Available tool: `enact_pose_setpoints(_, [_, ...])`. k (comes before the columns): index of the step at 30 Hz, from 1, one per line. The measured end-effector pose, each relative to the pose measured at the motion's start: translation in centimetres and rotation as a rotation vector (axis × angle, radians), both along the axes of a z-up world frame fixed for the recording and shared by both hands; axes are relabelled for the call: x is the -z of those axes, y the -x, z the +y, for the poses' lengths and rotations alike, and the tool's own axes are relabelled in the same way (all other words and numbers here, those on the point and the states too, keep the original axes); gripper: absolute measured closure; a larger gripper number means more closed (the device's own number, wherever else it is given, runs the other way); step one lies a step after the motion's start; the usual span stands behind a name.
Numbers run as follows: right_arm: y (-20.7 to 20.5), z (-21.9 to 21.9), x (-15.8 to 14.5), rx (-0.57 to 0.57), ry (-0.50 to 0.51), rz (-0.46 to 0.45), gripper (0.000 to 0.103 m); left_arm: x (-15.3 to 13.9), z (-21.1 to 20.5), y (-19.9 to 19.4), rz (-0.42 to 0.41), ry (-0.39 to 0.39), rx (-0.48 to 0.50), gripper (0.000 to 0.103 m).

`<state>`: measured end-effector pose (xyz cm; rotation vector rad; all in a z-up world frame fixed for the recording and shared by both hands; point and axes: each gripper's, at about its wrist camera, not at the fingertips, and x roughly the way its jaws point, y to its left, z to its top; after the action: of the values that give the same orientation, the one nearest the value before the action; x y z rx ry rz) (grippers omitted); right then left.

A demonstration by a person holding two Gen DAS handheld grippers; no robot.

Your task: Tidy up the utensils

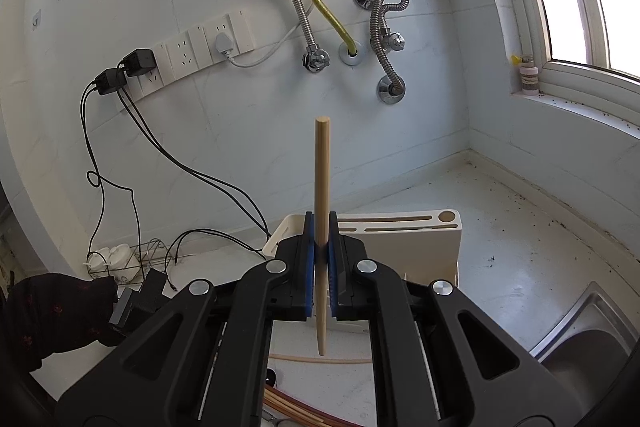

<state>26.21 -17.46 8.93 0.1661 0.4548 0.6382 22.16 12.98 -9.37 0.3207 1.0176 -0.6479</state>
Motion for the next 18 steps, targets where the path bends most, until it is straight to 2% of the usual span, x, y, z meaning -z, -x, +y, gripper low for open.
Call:
enact_pose_setpoints(6, [0.0,0.1,0.0,0.0,0.003,-0.001,0.098,0.5,-0.2,-0.5,0.011,-0.019,0.031,0.081])
enact_pose_setpoints(11, [0.0,0.0,0.1,0.008,0.002,0.001,0.098,0.6,-1.2,-0.2,-0.021,-0.085,0.07,0.083])
enact_pose_setpoints(14, [-0.1,-0.1,0.2,0.011,-0.005,0.006,0.098,0.5,-0.6,-0.5,-0.019,-0.072,0.053,0.096])
enact_pose_setpoints(18, [-0.1,-0.1,0.1,0.013,-0.007,0.008,0.098,0.4,-1.0,-0.4,-0.033,-0.08,0.061,0.096])
